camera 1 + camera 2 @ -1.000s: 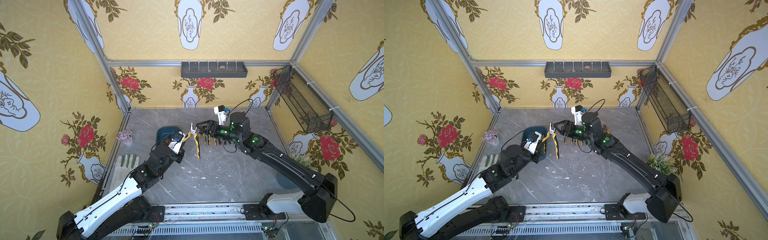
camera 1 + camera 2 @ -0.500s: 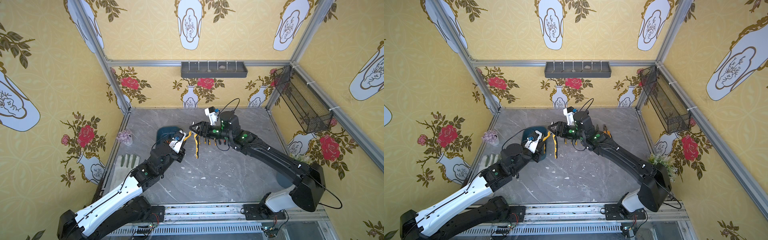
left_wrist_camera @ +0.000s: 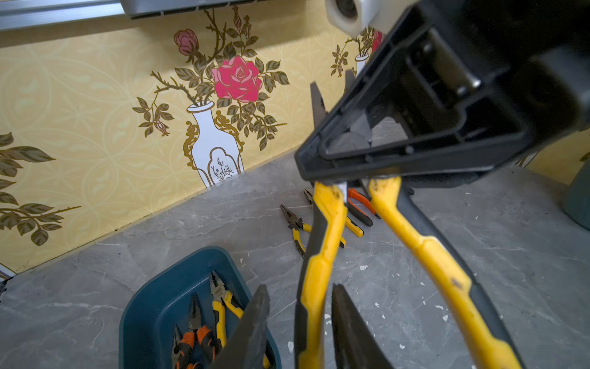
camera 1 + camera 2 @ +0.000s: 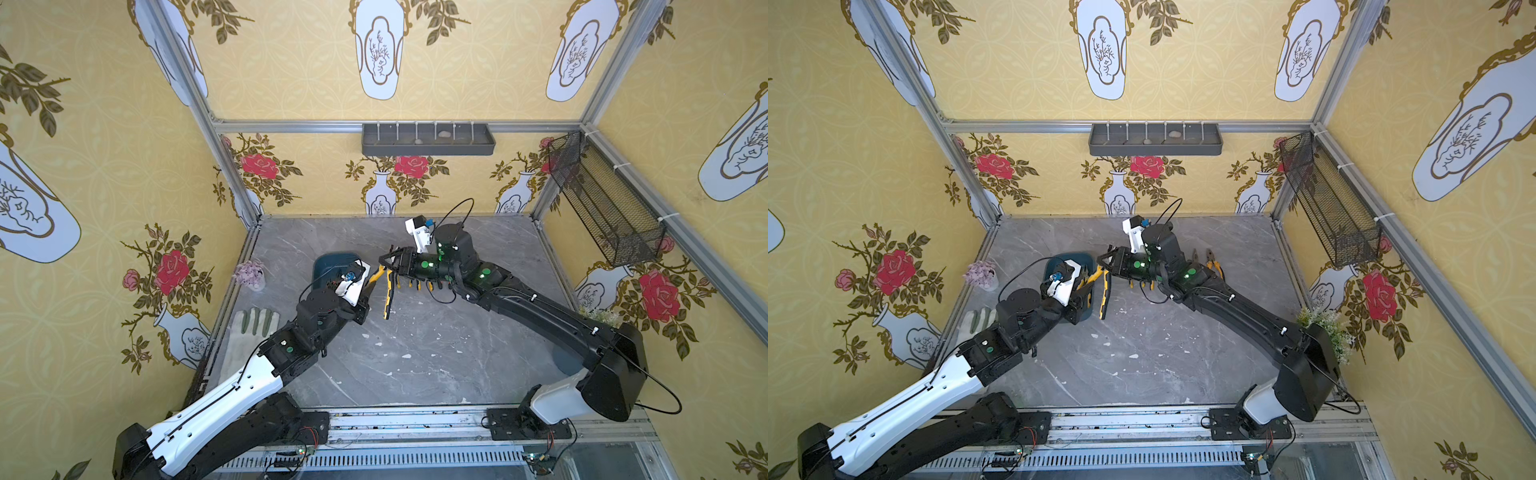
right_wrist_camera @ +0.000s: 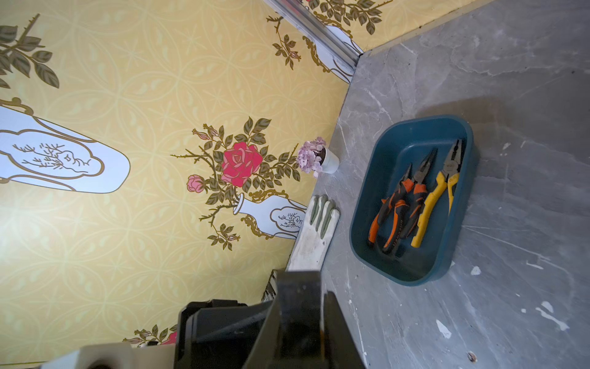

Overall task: Take the pliers out of the storage box
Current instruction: Pick up the pliers from the storage box.

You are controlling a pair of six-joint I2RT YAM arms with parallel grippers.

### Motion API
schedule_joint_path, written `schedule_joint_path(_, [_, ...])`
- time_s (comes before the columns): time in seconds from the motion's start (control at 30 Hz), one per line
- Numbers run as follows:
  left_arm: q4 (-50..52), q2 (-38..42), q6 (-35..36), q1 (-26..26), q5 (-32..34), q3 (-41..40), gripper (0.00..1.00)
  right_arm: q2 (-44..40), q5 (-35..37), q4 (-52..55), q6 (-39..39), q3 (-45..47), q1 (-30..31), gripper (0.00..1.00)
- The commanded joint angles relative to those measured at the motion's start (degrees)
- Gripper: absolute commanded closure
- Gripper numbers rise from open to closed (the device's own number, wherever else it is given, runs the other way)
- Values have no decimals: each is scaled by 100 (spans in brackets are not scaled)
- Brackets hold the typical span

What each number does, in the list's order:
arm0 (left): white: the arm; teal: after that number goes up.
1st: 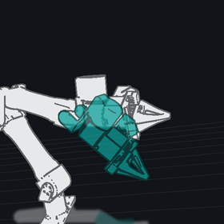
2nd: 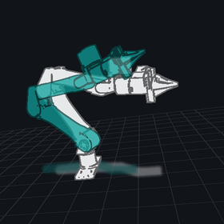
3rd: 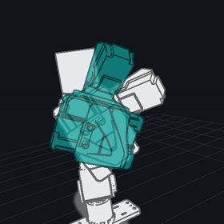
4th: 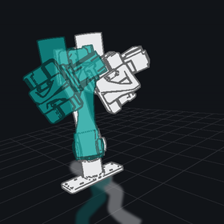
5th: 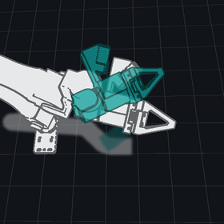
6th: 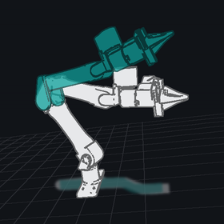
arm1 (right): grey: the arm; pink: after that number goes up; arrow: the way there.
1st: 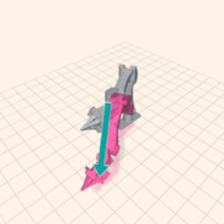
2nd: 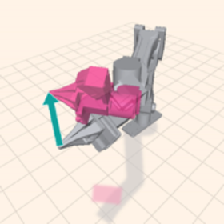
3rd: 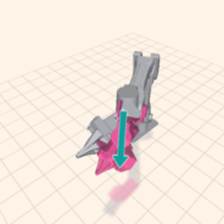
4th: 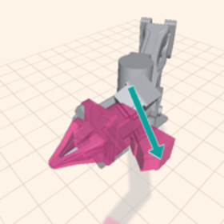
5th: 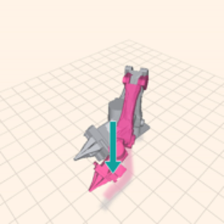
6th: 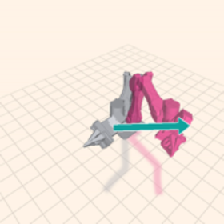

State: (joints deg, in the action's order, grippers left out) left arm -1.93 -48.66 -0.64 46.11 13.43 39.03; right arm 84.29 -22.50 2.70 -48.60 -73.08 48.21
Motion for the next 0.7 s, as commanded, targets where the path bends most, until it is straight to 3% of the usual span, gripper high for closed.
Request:
schedule_joint_path(0.0, [-334, 63, -92, -6, -280, -118, 61, -116, 210, -174, 24, -75, -54, 100])
schedule_joint_path(0.67, [-211, -116, -173, -5, -560, -176, 62, -134, -375, -721, -389, 43, -310, 100])
